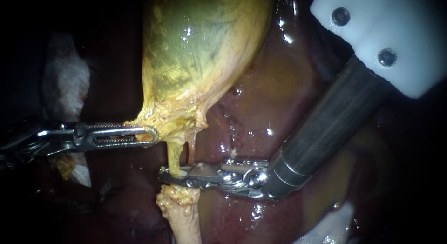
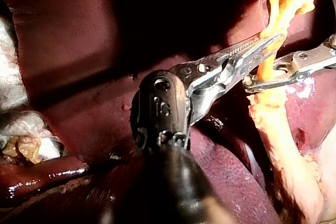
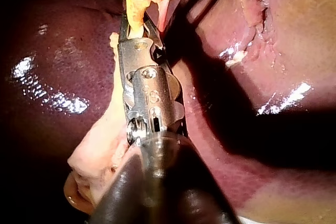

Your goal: Clipping first clip left tube

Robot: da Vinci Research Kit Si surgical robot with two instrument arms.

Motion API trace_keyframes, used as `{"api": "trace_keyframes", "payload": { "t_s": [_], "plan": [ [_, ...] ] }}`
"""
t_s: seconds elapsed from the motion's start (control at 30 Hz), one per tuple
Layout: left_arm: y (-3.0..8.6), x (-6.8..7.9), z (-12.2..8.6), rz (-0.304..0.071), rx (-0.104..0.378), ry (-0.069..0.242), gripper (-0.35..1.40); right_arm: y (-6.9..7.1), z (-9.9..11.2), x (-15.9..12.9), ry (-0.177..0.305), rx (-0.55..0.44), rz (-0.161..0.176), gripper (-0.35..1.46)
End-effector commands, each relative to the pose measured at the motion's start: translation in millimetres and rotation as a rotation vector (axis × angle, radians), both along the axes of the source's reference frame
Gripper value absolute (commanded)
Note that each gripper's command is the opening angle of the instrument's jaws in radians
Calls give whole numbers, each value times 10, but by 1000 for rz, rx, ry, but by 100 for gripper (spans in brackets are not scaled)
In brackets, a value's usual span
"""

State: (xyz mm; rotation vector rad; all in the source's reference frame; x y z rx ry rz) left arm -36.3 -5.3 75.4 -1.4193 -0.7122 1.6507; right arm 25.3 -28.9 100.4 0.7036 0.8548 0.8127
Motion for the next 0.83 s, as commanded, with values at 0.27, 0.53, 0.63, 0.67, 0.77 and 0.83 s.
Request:
{"api": "trace_keyframes", "payload": {
  "t_s": [0.27, 0.53, 0.63, 0.67, 0.77, 0.83],
  "plan": [
    [0, 0, 0, 0, 0, 0, -35, 0, 0, 0, 0, 0, -1, -17],
    [0, 0, 0, 0, 0, 0, -35, -1, 0, 0, 1, 0, -1, -17],
    [0, 0, 0, 0, 0, 0, -35, -1, 0, 0, 1, 0, -1, -16],
    [0, 0, 0, 0, 0, 0, -35, -1, 0, 0, 1, 0, -1, -16],
    [0, -1, 0, 0, 0, 0, -35, -1, 0, 0, -1, 5, 1, -16],
    [0, -1, 0, 0, 0, 0, -35, -1, 0, 0, -1, 5, 1, -16]
  ]
}}
